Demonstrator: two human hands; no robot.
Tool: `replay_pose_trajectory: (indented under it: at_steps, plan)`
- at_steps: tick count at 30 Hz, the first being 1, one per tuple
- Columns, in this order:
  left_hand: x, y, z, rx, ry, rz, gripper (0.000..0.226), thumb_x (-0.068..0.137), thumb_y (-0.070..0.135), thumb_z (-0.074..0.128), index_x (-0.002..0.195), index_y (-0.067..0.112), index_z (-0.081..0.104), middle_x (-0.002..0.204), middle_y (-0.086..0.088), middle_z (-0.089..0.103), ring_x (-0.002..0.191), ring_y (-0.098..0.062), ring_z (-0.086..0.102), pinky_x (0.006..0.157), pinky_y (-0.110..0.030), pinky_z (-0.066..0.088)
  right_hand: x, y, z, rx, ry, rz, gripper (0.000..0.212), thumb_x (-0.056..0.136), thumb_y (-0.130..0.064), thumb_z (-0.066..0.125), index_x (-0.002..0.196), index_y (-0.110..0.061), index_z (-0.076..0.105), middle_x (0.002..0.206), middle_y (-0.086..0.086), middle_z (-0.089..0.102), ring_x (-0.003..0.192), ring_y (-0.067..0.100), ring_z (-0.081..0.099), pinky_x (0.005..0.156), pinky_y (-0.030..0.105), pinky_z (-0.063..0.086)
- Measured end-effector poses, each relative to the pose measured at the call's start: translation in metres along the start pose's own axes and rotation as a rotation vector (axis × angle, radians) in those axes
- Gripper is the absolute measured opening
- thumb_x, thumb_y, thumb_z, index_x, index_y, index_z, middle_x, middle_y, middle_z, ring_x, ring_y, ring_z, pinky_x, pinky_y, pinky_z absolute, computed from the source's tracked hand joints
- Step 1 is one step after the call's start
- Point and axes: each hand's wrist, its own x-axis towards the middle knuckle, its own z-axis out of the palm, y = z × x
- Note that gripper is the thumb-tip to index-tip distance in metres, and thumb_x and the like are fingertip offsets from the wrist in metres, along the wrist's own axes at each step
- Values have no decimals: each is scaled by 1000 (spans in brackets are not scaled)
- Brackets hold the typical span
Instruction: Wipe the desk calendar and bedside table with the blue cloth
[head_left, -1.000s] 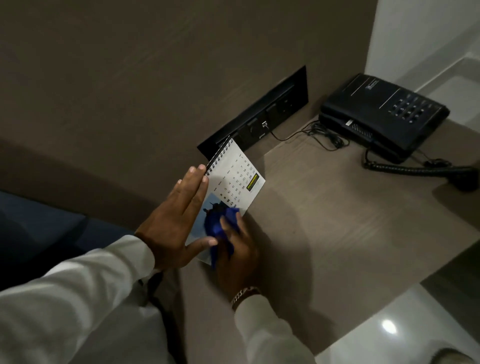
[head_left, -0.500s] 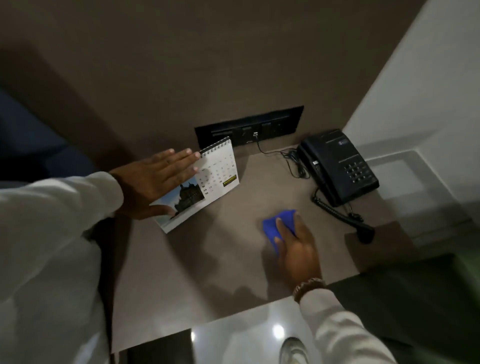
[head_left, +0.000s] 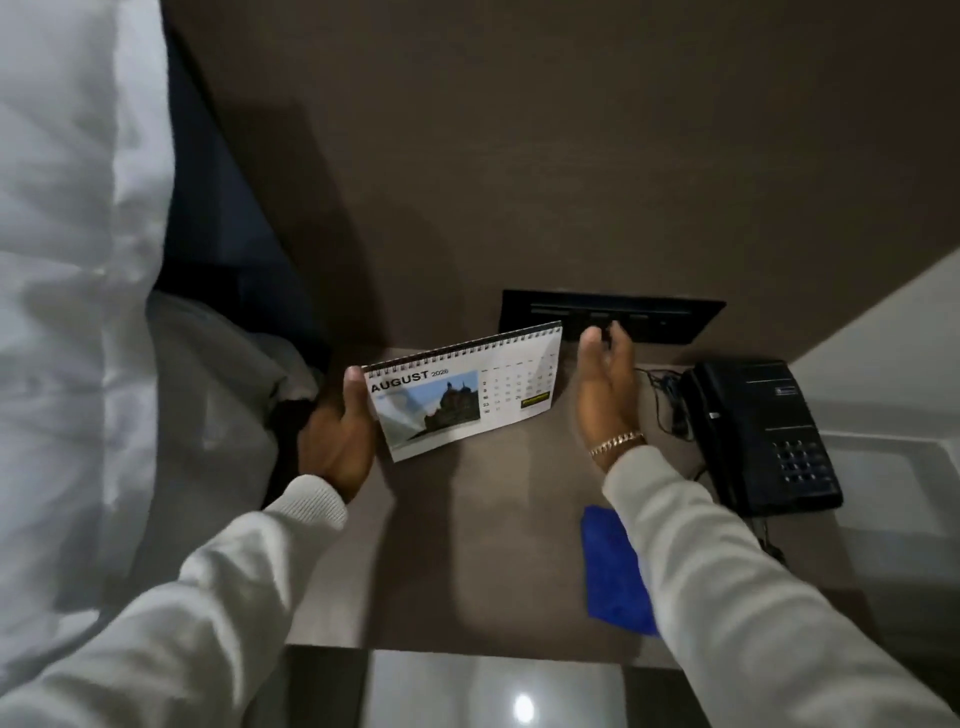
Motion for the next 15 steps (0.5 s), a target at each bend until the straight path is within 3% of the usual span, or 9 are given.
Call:
replay_pose_trajectory:
  at_steps: [3, 6, 8, 12, 15]
  plan:
    - [-1, 0, 9, -192, -157, -69, 96, 74, 89, 18, 128, 25, 65, 138, -10, 63, 128, -33, 57, 115, -47, 36, 8, 7, 18, 38, -20, 57, 59, 99, -45, 41, 149, -17, 26, 148, 7, 47, 134, 23, 48, 111, 37, 39]
    - [9, 4, 9, -269, -216, -63, 98, 65, 94, 22, 126, 31, 66, 136, -5, 65, 126, -30, 59, 113, -49, 39, 4, 11, 25, 104, -17, 75, 56, 99, -47, 42, 146, -18, 30, 148, 13, 48, 133, 27, 50, 112, 52, 40]
    - [19, 11, 5, -250, -241, -23, 99, 64, 95, 22, 124, 31, 67, 132, -3, 67, 124, -30, 60, 112, -49, 40, -2, 13, 25, 160, 14, 72, 56, 98, -45, 43, 146, -20, 28, 149, 10, 47, 134, 24, 49, 113, 50, 39]
    - [46, 27, -3, -245, -295, 32, 112, 59, 99, 25, 133, 22, 60, 143, -18, 57, 134, -41, 50, 116, -58, 33, -3, 19, 25, 349, 35, 129, 53, 99, -44, 42, 145, -21, 28, 146, 14, 48, 132, 24, 49, 109, 41, 42]
    - [60, 31, -4, -253, -355, 50, 114, 53, 102, 31, 137, 29, 57, 147, -5, 56, 137, -30, 50, 118, -50, 32, 6, 20, 29, 389, 25, 155, 52, 99, -42, 43, 144, -19, 29, 146, 13, 47, 132, 24, 50, 103, 35, 43]
